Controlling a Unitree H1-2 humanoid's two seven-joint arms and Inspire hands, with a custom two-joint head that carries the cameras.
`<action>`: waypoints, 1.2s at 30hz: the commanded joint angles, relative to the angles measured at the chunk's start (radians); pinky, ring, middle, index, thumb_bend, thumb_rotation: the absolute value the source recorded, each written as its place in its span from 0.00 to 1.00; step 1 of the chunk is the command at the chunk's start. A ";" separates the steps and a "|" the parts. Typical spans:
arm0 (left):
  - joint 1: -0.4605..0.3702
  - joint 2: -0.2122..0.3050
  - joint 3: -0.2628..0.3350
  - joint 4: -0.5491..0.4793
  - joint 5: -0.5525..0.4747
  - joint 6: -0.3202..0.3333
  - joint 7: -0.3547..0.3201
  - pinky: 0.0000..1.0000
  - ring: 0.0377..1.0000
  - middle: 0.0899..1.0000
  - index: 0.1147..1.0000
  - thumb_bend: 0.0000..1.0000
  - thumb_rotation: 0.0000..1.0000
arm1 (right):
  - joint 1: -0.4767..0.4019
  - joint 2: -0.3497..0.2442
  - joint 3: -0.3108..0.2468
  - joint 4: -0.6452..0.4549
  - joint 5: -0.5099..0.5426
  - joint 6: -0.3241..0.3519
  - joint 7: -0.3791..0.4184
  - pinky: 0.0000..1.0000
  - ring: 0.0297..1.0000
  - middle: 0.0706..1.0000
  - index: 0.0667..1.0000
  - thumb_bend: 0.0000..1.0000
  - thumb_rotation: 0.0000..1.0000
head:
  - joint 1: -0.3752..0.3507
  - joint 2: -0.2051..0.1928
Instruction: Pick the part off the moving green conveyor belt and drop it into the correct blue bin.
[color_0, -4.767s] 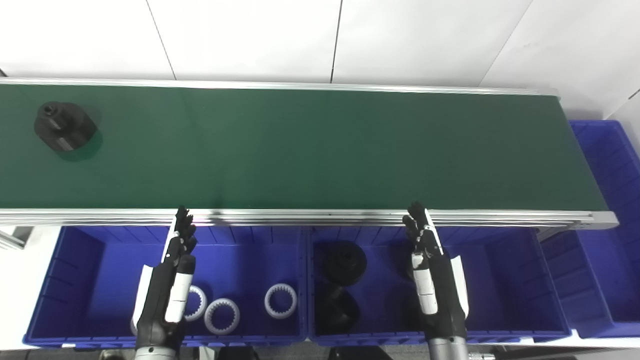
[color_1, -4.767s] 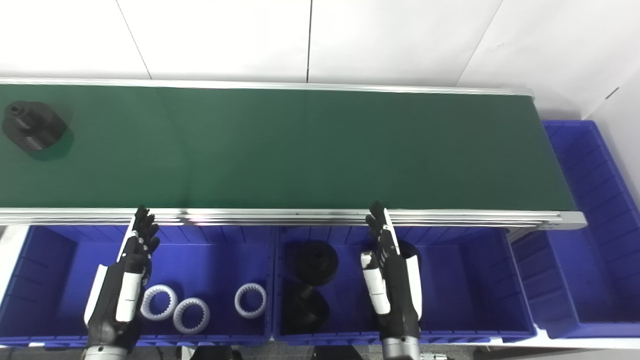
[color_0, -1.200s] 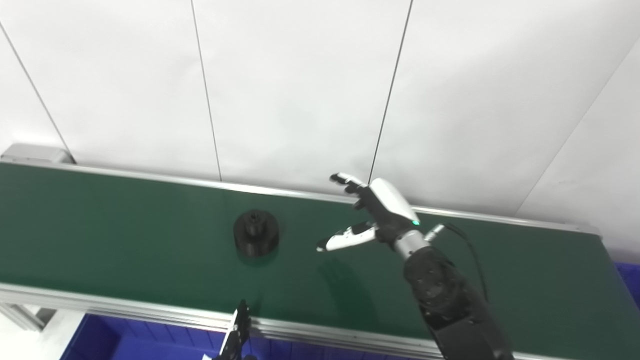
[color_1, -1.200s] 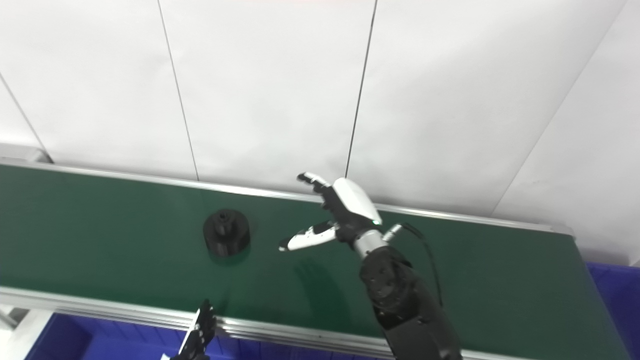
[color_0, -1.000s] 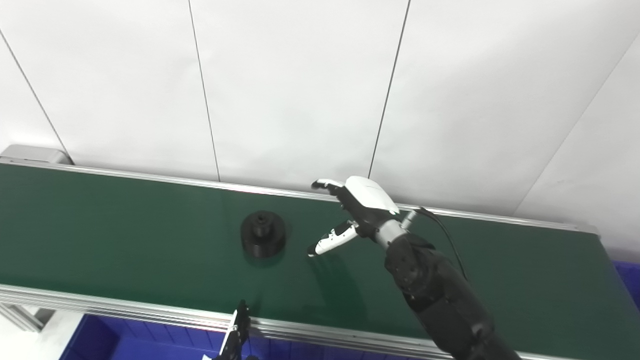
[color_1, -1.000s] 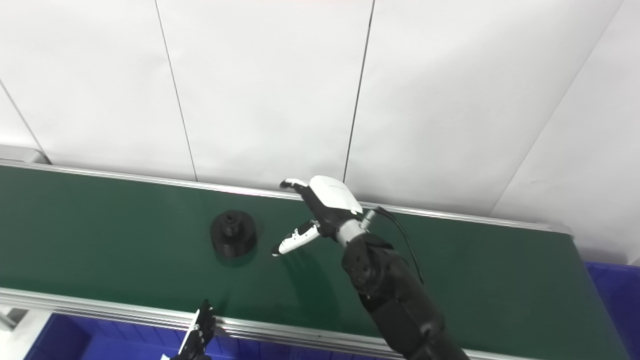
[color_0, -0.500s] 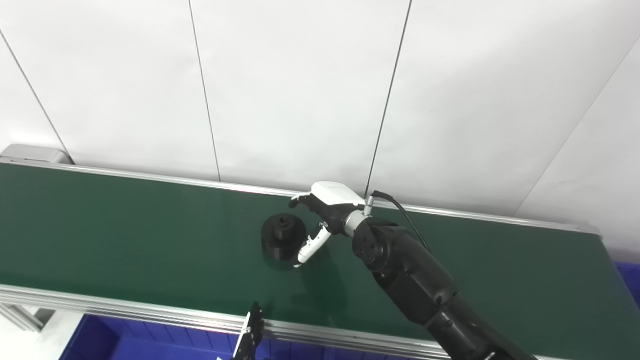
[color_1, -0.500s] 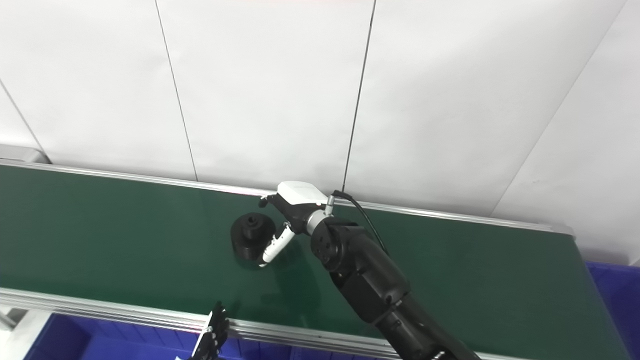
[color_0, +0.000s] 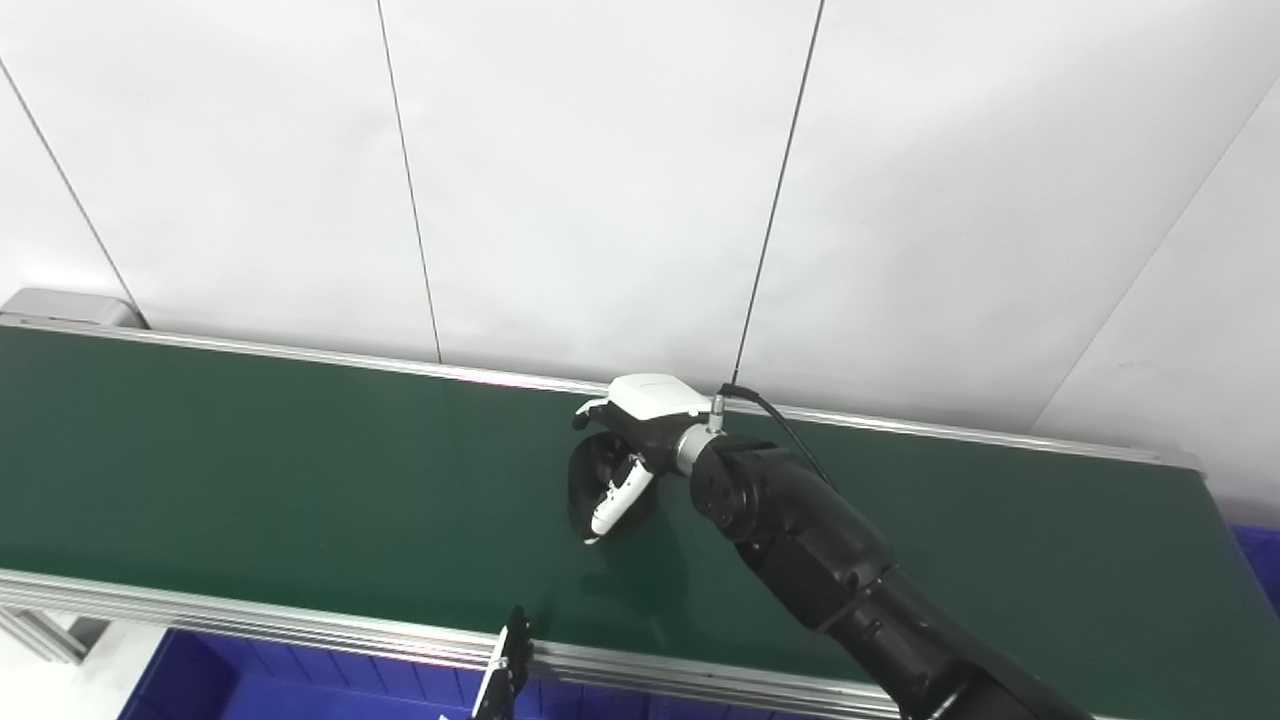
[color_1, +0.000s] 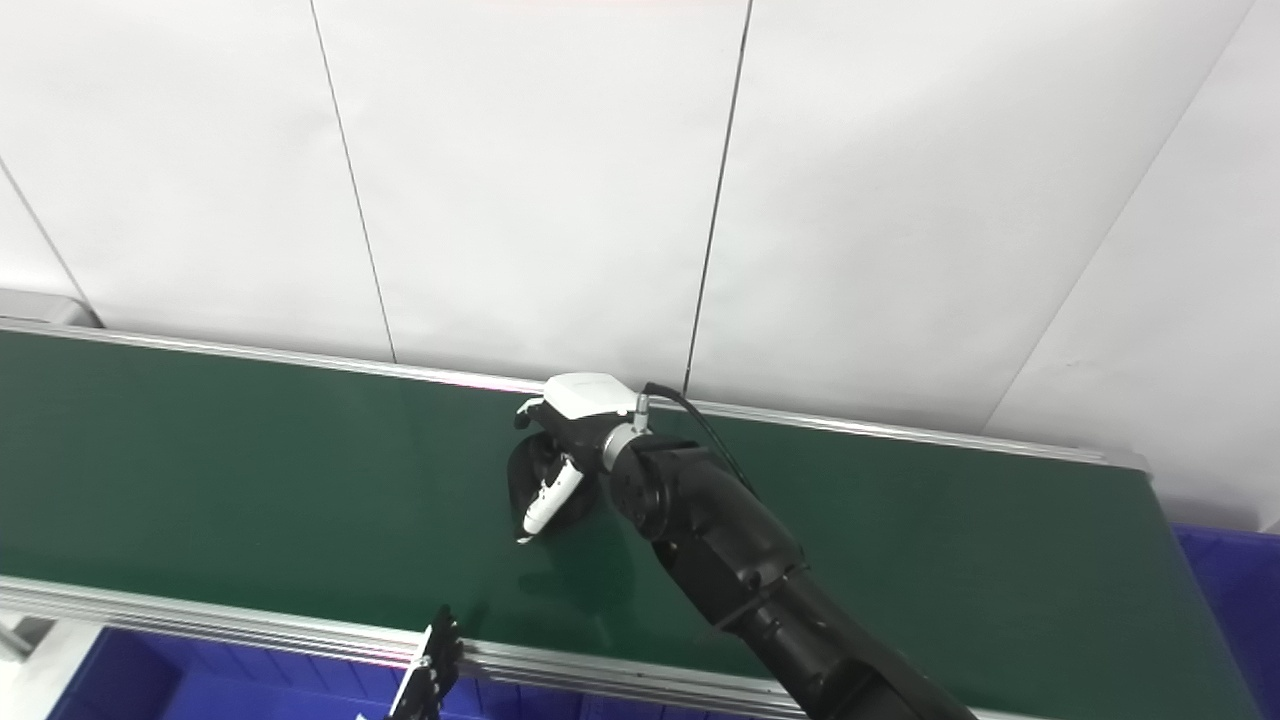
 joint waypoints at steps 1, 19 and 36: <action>0.018 -0.031 -0.027 -0.015 -0.001 -0.031 0.002 1.00 1.00 1.00 1.00 0.68 0.86 | -0.012 0.006 -0.003 0.005 -0.009 -0.051 -0.053 0.62 0.80 0.88 0.83 1.00 0.28 | 0.000 0.000; 0.025 -0.024 -0.027 -0.033 -0.009 -0.023 -0.004 1.00 1.00 1.00 1.00 0.68 0.87 | -0.035 -0.014 0.101 0.010 -0.163 0.061 0.086 0.39 0.42 0.50 0.62 0.54 0.01 | -0.015 0.008; 0.027 -0.023 -0.016 -0.040 -0.035 -0.015 -0.002 1.00 1.00 1.00 1.00 0.69 0.88 | -0.009 0.011 0.013 -0.008 -0.140 0.067 0.095 0.41 0.43 0.51 0.45 0.51 0.00 | -0.034 0.011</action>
